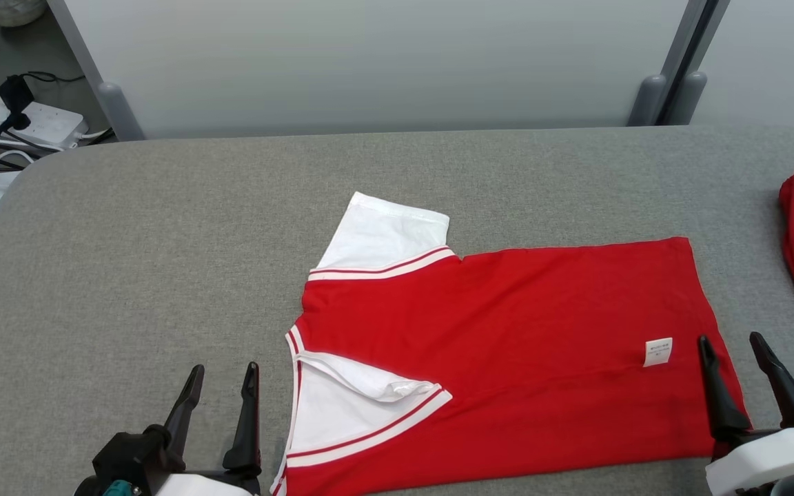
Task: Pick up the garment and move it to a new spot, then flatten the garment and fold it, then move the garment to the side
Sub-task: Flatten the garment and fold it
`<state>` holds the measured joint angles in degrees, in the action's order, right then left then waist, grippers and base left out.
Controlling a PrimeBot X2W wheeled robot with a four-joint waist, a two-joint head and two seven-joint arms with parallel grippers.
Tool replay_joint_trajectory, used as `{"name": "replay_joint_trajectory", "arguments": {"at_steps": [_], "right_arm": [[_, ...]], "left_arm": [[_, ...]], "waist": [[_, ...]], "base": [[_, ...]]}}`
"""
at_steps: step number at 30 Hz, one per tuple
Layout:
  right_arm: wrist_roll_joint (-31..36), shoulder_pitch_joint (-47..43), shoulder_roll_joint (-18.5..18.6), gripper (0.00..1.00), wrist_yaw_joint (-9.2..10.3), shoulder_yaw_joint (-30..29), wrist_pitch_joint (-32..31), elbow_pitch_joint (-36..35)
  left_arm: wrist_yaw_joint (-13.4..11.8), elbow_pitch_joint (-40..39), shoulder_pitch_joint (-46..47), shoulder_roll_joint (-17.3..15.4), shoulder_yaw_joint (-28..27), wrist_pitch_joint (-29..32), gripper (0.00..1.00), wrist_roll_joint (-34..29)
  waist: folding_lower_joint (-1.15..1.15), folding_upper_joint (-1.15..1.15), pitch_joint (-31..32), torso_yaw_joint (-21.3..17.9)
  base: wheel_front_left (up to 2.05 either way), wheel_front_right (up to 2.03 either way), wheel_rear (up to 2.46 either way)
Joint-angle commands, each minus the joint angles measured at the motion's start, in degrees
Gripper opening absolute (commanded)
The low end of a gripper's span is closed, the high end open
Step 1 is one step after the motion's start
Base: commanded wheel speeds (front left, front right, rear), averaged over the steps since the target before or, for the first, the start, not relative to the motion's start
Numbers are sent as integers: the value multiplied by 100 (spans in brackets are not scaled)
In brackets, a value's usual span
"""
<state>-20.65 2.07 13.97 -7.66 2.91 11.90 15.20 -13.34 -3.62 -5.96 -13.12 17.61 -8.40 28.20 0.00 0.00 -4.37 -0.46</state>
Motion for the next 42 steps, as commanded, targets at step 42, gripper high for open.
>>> {"name": "replay_joint_trajectory", "arguments": {"at_steps": [42], "right_arm": [[126,-420,-107,100,17,486,309,-122]], "left_arm": [[418,1142,394,215,55,-484,100,-183]], "waist": [[0,0,646,-161]], "base": [[0,0,0]]}}
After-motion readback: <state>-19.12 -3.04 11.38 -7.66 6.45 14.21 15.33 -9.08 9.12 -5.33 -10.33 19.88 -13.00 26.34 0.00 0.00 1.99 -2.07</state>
